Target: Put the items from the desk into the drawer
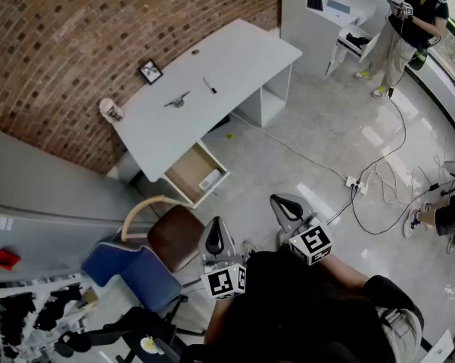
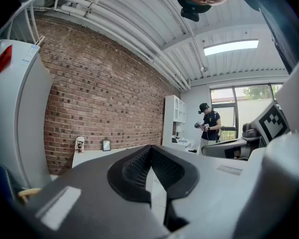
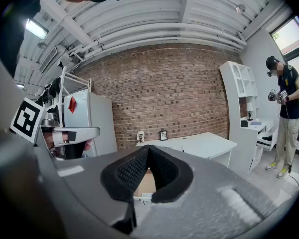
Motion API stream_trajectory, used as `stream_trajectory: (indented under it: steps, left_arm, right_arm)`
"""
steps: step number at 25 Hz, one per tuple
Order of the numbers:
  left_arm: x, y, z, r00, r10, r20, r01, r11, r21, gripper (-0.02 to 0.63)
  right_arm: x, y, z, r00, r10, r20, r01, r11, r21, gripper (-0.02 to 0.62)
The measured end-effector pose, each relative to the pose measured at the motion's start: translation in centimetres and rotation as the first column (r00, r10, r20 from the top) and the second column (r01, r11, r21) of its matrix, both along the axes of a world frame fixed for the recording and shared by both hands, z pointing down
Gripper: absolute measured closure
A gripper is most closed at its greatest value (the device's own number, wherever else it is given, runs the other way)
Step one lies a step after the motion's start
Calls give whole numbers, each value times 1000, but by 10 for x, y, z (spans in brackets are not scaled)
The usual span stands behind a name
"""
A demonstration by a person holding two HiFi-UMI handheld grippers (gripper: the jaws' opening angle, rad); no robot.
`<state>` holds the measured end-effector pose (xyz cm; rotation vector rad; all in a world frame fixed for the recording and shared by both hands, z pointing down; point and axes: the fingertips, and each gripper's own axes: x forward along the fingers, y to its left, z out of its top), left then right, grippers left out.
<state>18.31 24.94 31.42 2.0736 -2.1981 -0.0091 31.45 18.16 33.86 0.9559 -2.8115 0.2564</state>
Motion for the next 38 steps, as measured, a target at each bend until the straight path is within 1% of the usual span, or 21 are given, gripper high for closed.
stream_trajectory:
  steps: [6, 9, 12, 13, 14, 15, 18, 24, 32, 38]
  left_arm:
    - [-5, 1, 4, 1000, 0, -2, 0, 1000, 9, 592]
    - [-7, -1, 1, 1000, -3, -1, 3, 1000, 6, 592]
    - [-9, -1, 6, 1000, 2, -10, -2, 1000, 6, 592]
    - [-10, -1, 8, 1000, 4, -12, -4, 1000, 6, 592]
    - [-12, -1, 9, 1000, 4, -14, -4, 1000, 6, 592]
    - [-13, 0, 9, 1000, 5, -14, -5, 1000, 5, 592]
    - [-17, 1, 8, 1000, 9, -7, -9, 1000, 5, 592]
    - [-35, 9, 7, 1000, 0, -25, 0, 1000, 3, 592]
    - [-63, 21, 11, 998, 35, -46, -35, 999, -5, 592]
    - [-72, 14, 18, 997, 54, -57, -55, 998, -22, 592]
  right_arm:
    - [-4, 3, 2, 1000, -21, 17, 21, 1000, 11, 594]
    - [-4, 2, 2, 1000, -20, 22, 19, 1000, 10, 594]
    - [-7, 0, -4, 999, -15, 47, 14, 1000, 26, 591]
    - [-9, -1, -6, 998, -16, 56, 14, 999, 30, 562]
    - [-11, -1, -7, 998, -21, 58, 19, 999, 34, 479]
    - [-14, -1, -7, 998, -26, 51, 24, 999, 37, 441]
    - [-18, -1, -6, 999, -30, 29, 28, 999, 41, 440]
    - [-35, 4, -4, 999, -22, 25, 21, 999, 38, 442]
    - [-60, 5, -4, 999, 31, 18, -32, 999, 38, 442]
    - [-69, -4, 0, 998, 57, 17, -57, 998, 32, 446]
